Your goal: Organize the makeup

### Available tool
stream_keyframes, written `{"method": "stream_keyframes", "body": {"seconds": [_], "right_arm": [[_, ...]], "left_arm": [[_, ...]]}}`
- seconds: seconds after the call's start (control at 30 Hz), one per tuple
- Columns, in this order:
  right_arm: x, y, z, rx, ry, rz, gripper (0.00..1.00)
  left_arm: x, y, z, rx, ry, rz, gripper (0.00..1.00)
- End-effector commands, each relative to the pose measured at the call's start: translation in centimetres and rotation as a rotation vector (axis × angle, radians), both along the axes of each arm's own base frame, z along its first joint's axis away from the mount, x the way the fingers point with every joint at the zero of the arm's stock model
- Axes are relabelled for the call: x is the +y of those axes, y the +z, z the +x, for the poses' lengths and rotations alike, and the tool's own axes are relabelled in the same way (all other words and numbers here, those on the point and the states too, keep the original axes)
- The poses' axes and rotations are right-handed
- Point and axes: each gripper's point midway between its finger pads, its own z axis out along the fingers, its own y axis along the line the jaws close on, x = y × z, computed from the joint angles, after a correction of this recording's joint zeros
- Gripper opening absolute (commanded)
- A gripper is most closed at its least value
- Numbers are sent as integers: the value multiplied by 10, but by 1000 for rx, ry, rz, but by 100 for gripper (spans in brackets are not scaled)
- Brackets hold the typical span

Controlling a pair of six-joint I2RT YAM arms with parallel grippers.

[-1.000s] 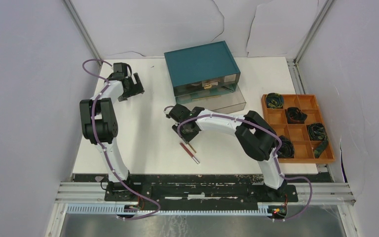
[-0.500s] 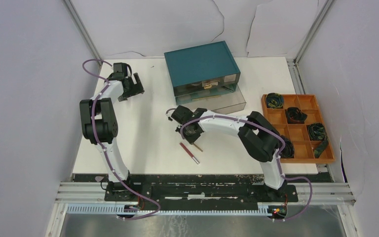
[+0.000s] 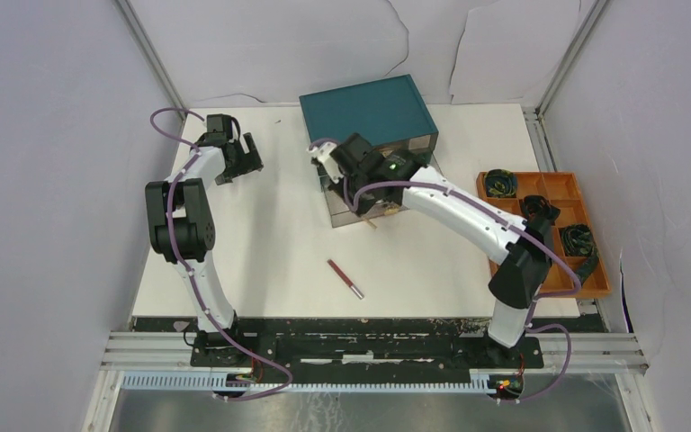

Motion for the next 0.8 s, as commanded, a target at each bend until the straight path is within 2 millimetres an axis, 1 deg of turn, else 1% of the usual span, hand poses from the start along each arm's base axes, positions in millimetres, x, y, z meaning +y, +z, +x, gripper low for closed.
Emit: {"method": "stream_keyframes", "body": {"seconds": [0.0,0.13,0.17,0.2,0.23,0.27,0.3,0.33,0.4,0.47,0.5,0.57,0.63,0.7,0.77], "right_arm": [[-32,16,50,-73,-81,-41,5],[-39,11,94,-90,-122,-46,6],[-40,8,102,-89,-121,-56,5],[-41,-2,110,-76,-117,-79,6],[-43,-2,116,-76,-120,-80,6],[-44,-8,122,-62,-129,-81,6],[-47,-16,128,-50,-148,-83,8],[-50,-20,134,-45,-164,-85,17],[-57,-24,141,-59,-190,-112,39],[-61,-22,143,-75,-203,-128,57],[-62,-19,143,-87,-207,-125,63],[-66,-12,138,-100,-213,-115,65],[-70,-5,128,-90,-211,-105,65],[-70,2,112,-69,-209,-78,64],[-63,3,90,-41,-187,-54,63]], "left_arm": [[1,20,7,-56,-25,17,96],[1,17,7,-50,-27,17,97],[1,17,7,-49,-28,17,97],[1,17,7,-51,-28,20,97],[2,17,6,-50,-26,23,97],[2,17,6,-51,-26,24,96],[3,17,6,-50,-25,27,96],[3,17,7,-50,-25,28,96],[2,17,8,-50,-29,25,96],[3,18,9,-53,-29,25,96],[3,17,9,-51,-29,26,96],[3,16,9,-46,-29,27,96],[3,16,10,-45,-29,27,97],[3,15,10,-44,-27,27,96],[3,14,10,-42,-28,27,96]]}}
